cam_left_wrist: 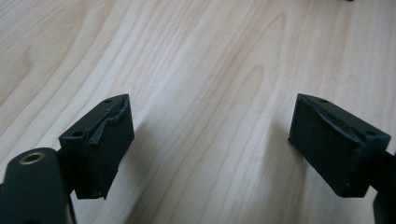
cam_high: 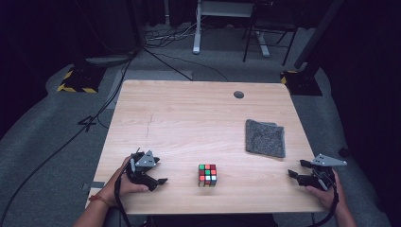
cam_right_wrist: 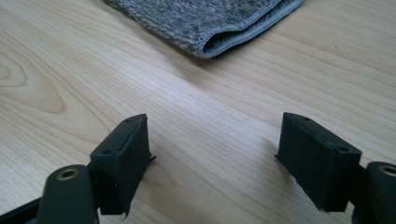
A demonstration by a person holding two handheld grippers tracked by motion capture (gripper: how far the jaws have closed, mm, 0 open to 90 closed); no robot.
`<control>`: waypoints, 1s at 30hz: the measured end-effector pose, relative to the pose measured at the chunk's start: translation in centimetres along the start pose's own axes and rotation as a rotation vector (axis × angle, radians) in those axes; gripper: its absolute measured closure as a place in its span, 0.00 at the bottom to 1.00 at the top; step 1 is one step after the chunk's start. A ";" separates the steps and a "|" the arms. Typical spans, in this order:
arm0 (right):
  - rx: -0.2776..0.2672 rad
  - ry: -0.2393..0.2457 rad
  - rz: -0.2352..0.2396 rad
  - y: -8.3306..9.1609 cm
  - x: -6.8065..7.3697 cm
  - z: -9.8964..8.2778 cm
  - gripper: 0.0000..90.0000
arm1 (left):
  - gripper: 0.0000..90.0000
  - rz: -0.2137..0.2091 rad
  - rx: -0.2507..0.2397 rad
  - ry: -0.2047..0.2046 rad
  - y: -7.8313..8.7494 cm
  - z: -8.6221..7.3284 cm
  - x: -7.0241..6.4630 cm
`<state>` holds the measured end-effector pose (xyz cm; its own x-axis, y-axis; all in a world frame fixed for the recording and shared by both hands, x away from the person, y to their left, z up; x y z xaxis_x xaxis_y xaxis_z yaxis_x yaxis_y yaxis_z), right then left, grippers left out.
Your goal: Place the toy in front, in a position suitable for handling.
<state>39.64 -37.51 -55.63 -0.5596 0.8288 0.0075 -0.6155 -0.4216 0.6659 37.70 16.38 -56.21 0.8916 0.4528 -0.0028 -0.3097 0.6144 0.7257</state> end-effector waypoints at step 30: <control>0.032 0.087 0.063 -0.3 2.1 3.7 0.31 | 0.13 0.042 0.011 0.042 -0.2 0.2 -0.4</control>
<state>40.71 -34.27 -53.08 -0.6437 0.7651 -0.0142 -0.5603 -0.4586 0.6897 37.45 15.93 -56.23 0.8634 0.5045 -0.0010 -0.3422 0.5872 0.7335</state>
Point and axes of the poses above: each handheld gripper's, and its own axes: y roughly backward along the jaws, z roughly out of its top, x roughly to its left, the point moved 8 cm from there along -y, roughly forward along the jaws, and after that the axes turned 1 degree about -y, right-handed, at the moved point
